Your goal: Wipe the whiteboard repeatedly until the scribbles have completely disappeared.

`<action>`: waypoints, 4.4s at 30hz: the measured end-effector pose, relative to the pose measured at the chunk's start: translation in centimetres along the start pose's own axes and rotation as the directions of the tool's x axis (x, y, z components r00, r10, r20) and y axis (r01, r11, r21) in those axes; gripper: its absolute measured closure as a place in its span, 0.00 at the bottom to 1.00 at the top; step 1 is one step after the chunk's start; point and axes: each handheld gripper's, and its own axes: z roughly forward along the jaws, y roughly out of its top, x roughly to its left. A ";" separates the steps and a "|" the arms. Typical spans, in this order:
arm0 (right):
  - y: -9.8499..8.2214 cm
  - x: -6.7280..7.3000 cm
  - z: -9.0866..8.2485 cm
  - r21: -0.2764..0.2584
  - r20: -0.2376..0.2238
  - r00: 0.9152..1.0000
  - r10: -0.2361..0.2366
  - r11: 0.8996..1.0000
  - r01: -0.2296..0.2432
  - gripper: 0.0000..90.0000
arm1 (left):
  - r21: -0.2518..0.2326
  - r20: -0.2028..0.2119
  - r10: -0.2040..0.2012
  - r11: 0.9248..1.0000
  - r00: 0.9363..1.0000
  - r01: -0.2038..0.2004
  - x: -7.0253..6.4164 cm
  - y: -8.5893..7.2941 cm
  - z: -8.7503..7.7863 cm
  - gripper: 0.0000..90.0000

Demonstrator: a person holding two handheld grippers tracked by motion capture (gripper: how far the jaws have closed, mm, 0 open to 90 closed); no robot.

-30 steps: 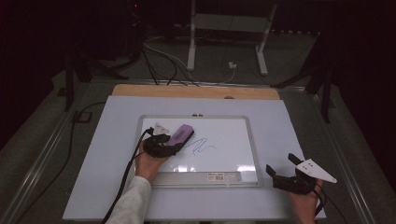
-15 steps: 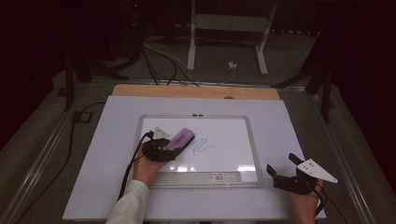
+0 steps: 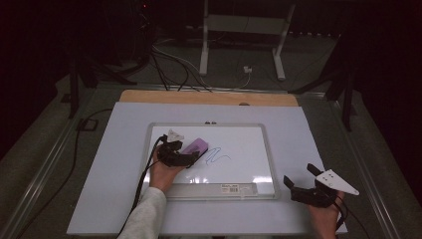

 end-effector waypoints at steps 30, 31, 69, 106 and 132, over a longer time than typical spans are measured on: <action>0.0 0.1 0.1 0.003 -0.008 1.000 -0.001 1.000 0.001 0.00 | 0.071 -0.063 -0.005 0.997 0.998 0.010 1.4 -0.3 -0.3 0.46; 0.0 0.1 0.1 0.003 -0.008 1.000 -0.001 1.000 0.001 0.00 | 0.069 -0.060 -0.008 0.998 0.998 0.012 1.4 -0.4 -0.3 0.46; 0.0 0.2 0.1 0.004 -0.009 1.000 -0.004 1.000 0.005 0.00 | 0.119 0.025 0.117 0.986 0.993 -0.119 -4.1 -0.7 0.2 0.46; 0.0 0.1 0.1 0.006 -0.009 1.000 -0.003 1.000 0.003 0.00 | 0.119 -0.099 0.095 0.989 0.991 -0.083 -2.4 -0.7 -0.5 0.46; 0.0 0.0 0.0 0.006 -0.006 1.000 0.003 1.000 -0.003 0.00 | 0.109 -0.206 0.061 0.993 0.977 -0.039 -1.4 -0.2 -0.2 0.46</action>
